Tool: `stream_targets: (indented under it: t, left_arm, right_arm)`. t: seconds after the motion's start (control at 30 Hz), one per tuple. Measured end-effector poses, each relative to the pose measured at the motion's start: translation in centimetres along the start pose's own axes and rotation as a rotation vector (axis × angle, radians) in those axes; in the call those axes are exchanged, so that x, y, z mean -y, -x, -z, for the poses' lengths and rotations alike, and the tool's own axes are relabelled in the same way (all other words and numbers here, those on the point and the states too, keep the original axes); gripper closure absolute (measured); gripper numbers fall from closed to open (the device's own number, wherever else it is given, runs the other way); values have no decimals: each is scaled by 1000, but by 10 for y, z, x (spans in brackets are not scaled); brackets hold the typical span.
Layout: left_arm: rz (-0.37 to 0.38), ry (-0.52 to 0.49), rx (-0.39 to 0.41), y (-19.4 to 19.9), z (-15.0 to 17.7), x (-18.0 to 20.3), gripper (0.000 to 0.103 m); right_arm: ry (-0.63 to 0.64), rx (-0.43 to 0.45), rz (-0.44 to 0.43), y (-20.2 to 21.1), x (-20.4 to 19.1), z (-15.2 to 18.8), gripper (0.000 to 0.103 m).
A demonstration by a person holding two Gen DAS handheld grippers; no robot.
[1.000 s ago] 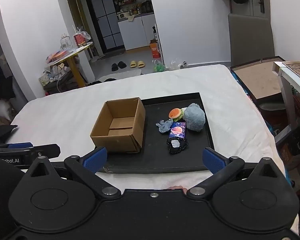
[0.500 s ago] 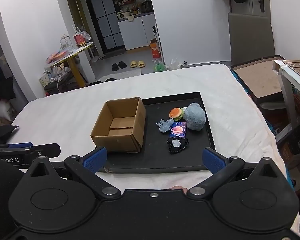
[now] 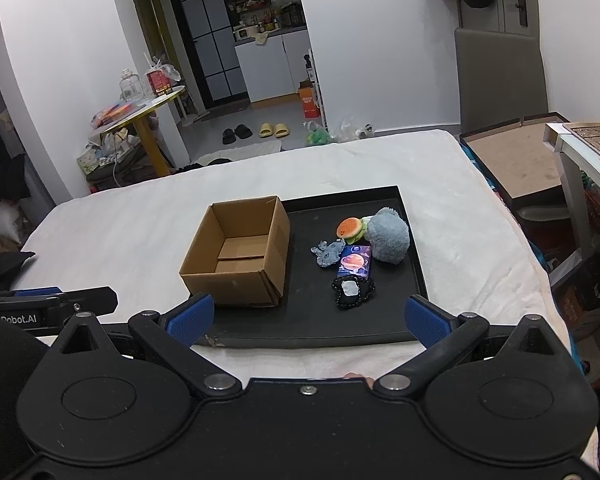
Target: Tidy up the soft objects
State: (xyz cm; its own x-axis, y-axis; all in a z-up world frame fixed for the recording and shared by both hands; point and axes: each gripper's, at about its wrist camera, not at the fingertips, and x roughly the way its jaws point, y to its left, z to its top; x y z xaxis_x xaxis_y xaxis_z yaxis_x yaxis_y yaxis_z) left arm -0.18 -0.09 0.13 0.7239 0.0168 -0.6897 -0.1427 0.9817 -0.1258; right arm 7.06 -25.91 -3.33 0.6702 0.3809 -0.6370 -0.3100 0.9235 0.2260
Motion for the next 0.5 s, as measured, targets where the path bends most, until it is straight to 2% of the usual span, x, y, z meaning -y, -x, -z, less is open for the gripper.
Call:
stream_targets:
  t: [0.5]
  left_arm:
    - [-5,-10,0,0,1,3,1]
  right_arm:
    - [16,0,3,1,2,-3,0]
